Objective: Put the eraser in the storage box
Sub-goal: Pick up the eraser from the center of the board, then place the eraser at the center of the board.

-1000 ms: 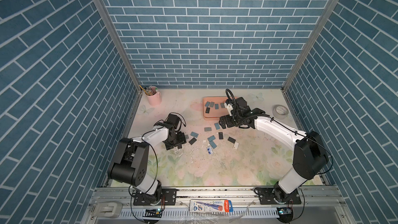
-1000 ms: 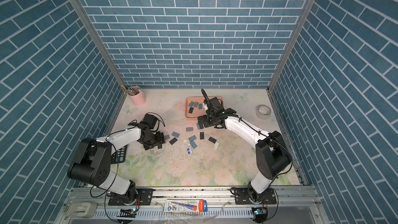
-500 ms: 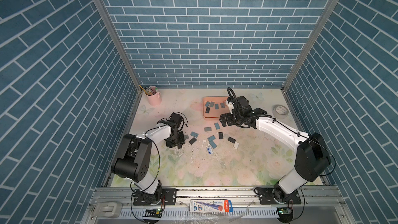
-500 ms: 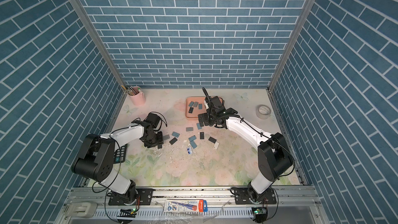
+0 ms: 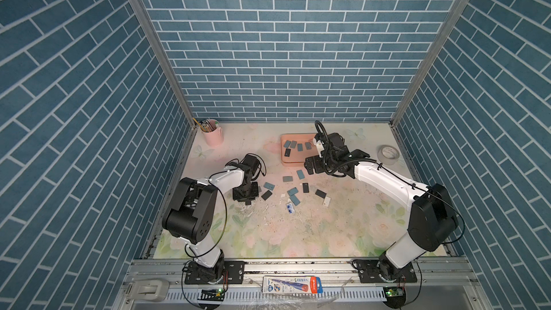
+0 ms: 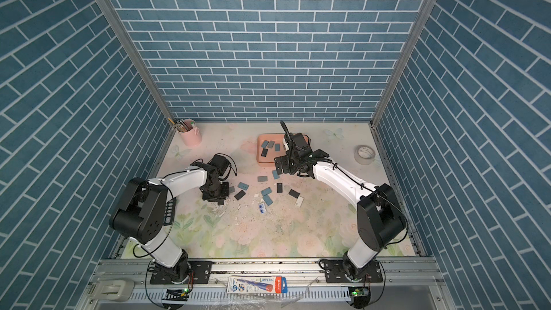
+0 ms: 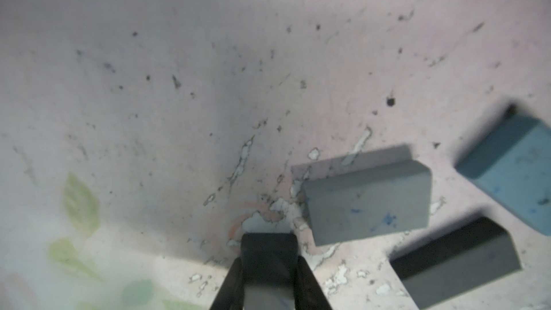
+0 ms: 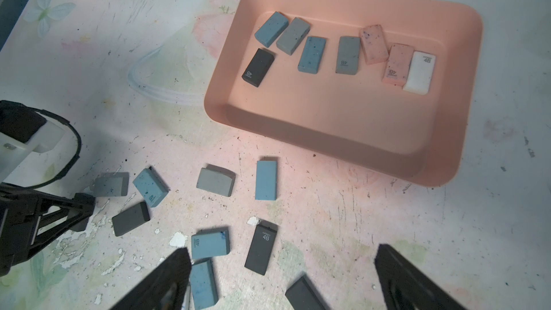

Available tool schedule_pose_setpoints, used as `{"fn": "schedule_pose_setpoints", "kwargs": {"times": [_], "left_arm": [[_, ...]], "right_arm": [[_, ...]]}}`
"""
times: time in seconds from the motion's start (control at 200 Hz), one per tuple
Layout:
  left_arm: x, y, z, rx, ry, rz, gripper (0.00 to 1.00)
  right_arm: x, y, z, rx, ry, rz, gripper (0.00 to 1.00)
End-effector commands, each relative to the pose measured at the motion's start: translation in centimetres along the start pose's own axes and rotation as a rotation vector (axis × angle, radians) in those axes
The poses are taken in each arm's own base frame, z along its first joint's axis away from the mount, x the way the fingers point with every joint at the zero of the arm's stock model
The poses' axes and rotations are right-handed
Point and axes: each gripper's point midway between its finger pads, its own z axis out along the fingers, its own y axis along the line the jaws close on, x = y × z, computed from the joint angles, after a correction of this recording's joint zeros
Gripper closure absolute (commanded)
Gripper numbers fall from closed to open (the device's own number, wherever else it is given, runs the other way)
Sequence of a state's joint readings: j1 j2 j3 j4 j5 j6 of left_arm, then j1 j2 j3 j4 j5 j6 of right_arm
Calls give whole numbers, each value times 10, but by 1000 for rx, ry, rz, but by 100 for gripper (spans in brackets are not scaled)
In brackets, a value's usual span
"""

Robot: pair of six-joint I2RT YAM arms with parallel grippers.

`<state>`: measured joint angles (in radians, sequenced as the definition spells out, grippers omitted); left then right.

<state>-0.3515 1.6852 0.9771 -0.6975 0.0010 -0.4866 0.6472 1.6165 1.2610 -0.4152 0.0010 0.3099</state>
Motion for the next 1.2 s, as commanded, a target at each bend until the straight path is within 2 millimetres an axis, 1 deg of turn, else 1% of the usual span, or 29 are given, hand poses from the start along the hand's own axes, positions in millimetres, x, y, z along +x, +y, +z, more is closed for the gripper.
{"fn": "schedule_pose_setpoints", "kwargs": {"times": [0.0, 0.095, 0.18, 0.29, 0.36, 0.5, 0.595, 0.725, 0.785, 0.89, 0.96, 1.06, 1.195], "left_arm": [[-9, -4, -17, -17, -29, 54, 72], [-27, -24, -46, 33, -97, 112, 72], [-50, -43, -80, 63, -183, 170, 72], [-78, -69, -114, 97, -256, 243, 72], [-95, -84, -127, 103, -289, 286, 72], [-126, -114, -142, 117, -348, 351, 72], [-144, -135, -141, 132, -373, 389, 72], [-166, -165, -134, 178, -404, 415, 72], [-174, -179, -129, 201, -416, 425, 72], [-186, -200, -113, 223, -414, 443, 72], [-191, -212, -101, 231, -405, 452, 72], [-199, -222, -86, 237, -400, 452, 72], [-203, -235, -65, 257, -391, 457, 72]], "right_arm": [[-9, -2, -14, 9, -40, 30, 1], [-11, -2, -17, 0, -42, 43, 1], [-14, -4, -20, -1, -47, 52, 1], [-19, -12, -27, 0, -60, 85, 2], [-23, -19, -33, -1, -75, 117, 1], [-30, -36, -45, 19, -101, 164, 1], [-33, -46, -53, 25, -116, 201, 1], [-32, -59, -56, 39, -122, 238, 1], [-30, -64, -57, 50, -118, 251, 1], [-24, -71, -53, 65, -99, 264, 1], [-21, -74, -50, 74, -87, 271, 1], [-20, -78, -47, 79, -76, 281, 1], [-18, -82, -40, 83, -59, 295, 1]]}}
